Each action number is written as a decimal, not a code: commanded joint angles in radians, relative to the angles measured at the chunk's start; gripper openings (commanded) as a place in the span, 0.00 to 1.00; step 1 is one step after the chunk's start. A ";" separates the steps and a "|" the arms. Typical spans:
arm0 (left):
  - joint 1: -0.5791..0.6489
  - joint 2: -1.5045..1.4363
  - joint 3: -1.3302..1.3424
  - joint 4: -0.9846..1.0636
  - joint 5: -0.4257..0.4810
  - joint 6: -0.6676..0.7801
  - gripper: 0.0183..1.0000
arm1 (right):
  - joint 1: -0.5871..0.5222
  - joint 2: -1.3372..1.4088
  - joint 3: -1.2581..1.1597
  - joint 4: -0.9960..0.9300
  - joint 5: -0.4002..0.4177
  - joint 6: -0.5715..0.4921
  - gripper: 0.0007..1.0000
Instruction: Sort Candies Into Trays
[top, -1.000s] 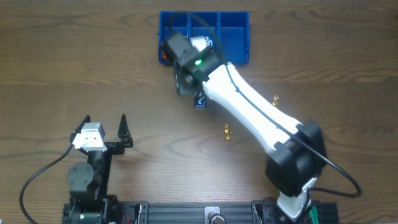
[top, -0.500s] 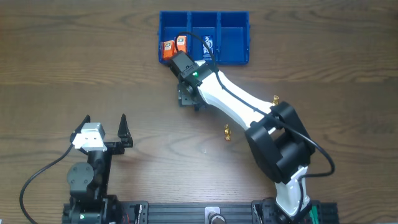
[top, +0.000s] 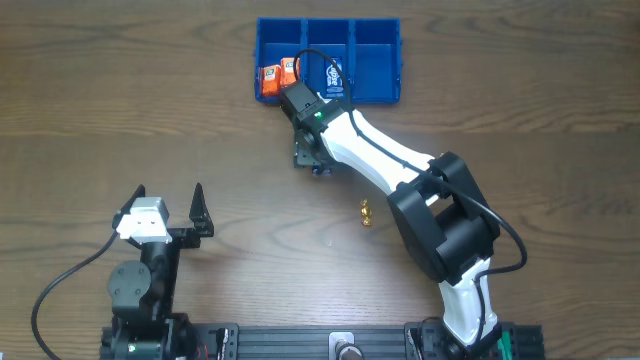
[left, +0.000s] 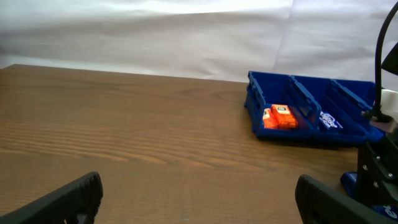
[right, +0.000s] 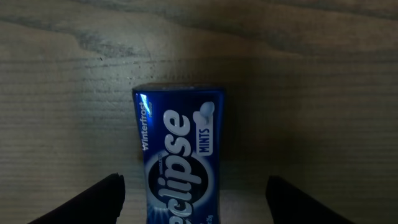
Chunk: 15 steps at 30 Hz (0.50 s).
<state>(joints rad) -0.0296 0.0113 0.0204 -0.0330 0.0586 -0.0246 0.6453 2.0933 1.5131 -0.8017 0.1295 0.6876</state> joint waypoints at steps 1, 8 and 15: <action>0.003 -0.005 -0.015 -0.041 0.012 0.010 1.00 | -0.003 0.024 0.003 0.006 0.007 0.019 0.74; 0.003 -0.005 -0.015 -0.041 0.012 0.010 1.00 | 0.004 0.044 0.003 0.010 0.007 0.019 0.64; 0.003 -0.005 -0.015 -0.041 0.012 0.010 1.00 | 0.012 0.050 0.003 0.014 0.007 0.019 0.39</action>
<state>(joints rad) -0.0296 0.0113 0.0204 -0.0330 0.0582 -0.0246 0.6518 2.1338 1.5131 -0.7879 0.1272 0.7044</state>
